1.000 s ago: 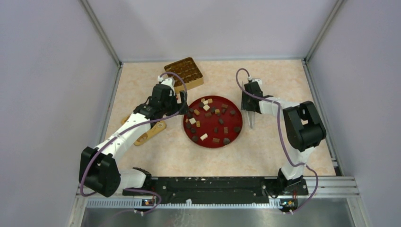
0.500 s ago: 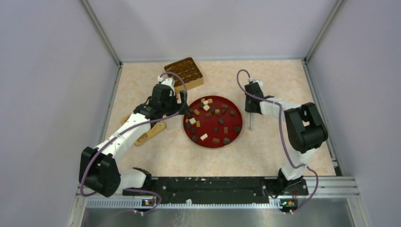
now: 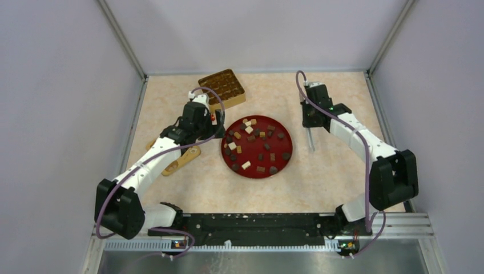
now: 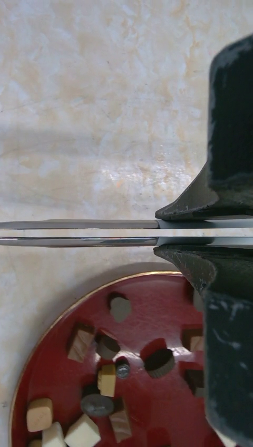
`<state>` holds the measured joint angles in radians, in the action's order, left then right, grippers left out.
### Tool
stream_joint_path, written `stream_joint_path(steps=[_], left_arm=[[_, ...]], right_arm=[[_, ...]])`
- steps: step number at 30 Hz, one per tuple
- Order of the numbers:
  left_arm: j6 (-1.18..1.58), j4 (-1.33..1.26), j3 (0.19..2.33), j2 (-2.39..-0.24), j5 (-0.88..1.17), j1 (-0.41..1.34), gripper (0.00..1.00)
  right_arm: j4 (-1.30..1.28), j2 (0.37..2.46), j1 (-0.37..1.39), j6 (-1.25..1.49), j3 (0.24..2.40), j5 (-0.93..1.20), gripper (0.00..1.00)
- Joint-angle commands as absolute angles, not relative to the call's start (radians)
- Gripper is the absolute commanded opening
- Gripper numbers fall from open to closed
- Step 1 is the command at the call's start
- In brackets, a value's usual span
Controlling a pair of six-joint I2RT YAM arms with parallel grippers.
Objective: Pack the chocolate
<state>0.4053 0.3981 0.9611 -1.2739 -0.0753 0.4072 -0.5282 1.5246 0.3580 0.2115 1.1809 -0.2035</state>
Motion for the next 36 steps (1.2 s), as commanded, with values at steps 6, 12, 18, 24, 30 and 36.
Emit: stream_joint_path(steps=[6, 12, 18, 24, 30, 36], left_arm=[[0.38, 0.39, 0.988, -1.251, -0.111, 0.403, 0.99], [0.383, 0.38, 0.972, -1.251, -0.104, 0.403, 0.99], [0.382, 0.392, 0.973, -1.237, -0.113, 0.403, 0.99], [0.38, 0.397, 0.978, -1.238, -0.12, 0.403, 0.99], [0.388, 0.402, 0.975, -1.241, -0.12, 0.403, 0.99], [0.387, 0.402, 0.965, -1.23, -0.123, 0.403, 0.99]], right_arm=[[-0.524, 1.415, 0.34, 0.222, 1.139, -0.222, 0.08], [-0.173, 1.5, 0.329, 0.23, 0.989, -0.36, 0.08], [-0.065, 1.648, 0.328, 0.276, 0.992, -0.383, 0.09], [-0.021, 1.691, 0.326, 0.316, 0.959, -0.376, 0.17], [-0.067, 1.727, 0.324, 0.345, 0.983, -0.353, 0.37], [-0.105, 1.751, 0.325, 0.376, 0.982, -0.345, 0.49]])
